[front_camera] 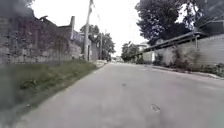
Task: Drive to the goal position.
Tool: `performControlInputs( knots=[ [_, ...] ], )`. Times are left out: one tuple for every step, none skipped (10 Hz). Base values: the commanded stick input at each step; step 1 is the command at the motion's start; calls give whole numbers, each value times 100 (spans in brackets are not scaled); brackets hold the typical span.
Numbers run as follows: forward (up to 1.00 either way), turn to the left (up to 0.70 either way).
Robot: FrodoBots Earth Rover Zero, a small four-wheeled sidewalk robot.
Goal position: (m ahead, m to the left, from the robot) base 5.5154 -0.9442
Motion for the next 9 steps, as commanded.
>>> performControlInputs(
  knots=[
    [100, 0],
    [100, 0],
    [100, 0],
    [100, 0],
    [100, 0],
    [100, 0],
    [100, 0],
    [100, 0],
    [100, 0]
  ],
)
